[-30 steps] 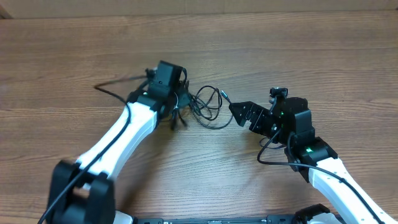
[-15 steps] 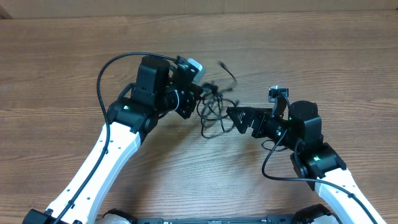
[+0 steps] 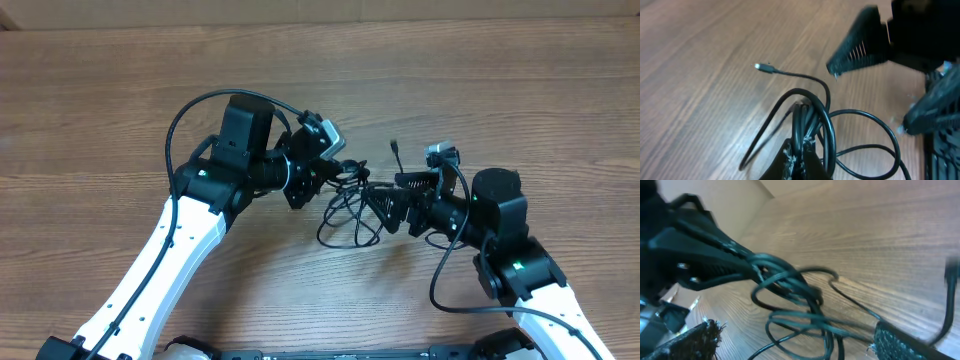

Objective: Untangle cables

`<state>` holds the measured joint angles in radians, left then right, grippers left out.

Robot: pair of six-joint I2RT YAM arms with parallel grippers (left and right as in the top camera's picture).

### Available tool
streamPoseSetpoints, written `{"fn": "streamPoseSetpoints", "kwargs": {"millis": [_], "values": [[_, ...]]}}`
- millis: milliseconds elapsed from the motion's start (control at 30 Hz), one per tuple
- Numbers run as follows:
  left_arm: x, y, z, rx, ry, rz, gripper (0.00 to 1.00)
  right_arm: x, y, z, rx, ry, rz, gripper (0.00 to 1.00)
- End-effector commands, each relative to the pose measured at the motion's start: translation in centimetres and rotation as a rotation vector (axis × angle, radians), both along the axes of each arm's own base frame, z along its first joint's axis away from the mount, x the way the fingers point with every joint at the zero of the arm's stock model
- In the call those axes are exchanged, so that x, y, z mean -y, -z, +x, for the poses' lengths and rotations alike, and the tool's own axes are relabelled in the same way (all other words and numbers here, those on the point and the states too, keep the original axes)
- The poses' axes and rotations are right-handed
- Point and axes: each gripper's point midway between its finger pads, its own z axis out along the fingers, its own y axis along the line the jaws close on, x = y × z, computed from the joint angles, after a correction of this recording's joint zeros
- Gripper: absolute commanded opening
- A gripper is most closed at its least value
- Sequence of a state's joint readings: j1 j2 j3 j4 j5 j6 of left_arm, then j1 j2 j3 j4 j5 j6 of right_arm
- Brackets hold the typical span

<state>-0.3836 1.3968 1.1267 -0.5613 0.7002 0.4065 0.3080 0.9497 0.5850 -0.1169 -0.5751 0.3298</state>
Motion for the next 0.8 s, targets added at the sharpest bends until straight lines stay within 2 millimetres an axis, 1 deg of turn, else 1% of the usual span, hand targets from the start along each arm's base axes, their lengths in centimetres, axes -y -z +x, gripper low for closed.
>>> {"fn": "streamPoseSetpoints", "kwargs": {"millis": [0,33,133,200,300,367,433,500,633,767], "values": [[0.7,-1.9,-1.0,0.055,0.091,-0.059,0.04,0.0,-1.4,-0.5,0.077,-0.03,-0.01,0.96],[0.8,-2.1,-1.2,0.051,0.103,-0.072,0.04,-0.1,-1.6,-0.7,0.092,-0.046,-0.011,0.96],[1.2,-2.6,-1.8,0.044,0.137,-0.108,0.04,-0.6,-1.7,-1.5,0.141,-0.114,-0.028,0.87],[1.2,-2.7,-1.8,0.044,0.137,-0.109,0.04,-0.6,-1.6,-1.6,0.138,-0.122,-0.034,0.82],[1.2,-2.7,-1.8,0.045,0.136,-0.109,0.04,-0.6,-1.4,-1.7,0.141,-0.127,-0.042,0.8],[1.2,-2.8,-1.6,0.052,0.135,-0.11,0.04,-0.6,-1.4,-1.7,0.161,-0.135,-0.055,0.73],[1.4,-3.0,-1.7,0.048,0.136,-0.122,0.04,-0.6,-1.3,-1.7,0.159,-0.136,-0.058,0.69],[1.7,-3.5,-2.2,0.038,0.168,-0.157,0.04,-0.7,-1.3,-1.8,0.177,-0.153,-0.071,0.63],[2.2,-4.5,-3.6,0.012,0.238,-0.227,0.04,-0.7,-1.0,-2.1,0.193,-0.178,-0.092,0.62],[2.7,-5.2,-4.8,-0.018,0.297,-0.278,0.04,-0.8,-1.3,-2.0,0.209,-0.176,-0.089,0.63]]}}
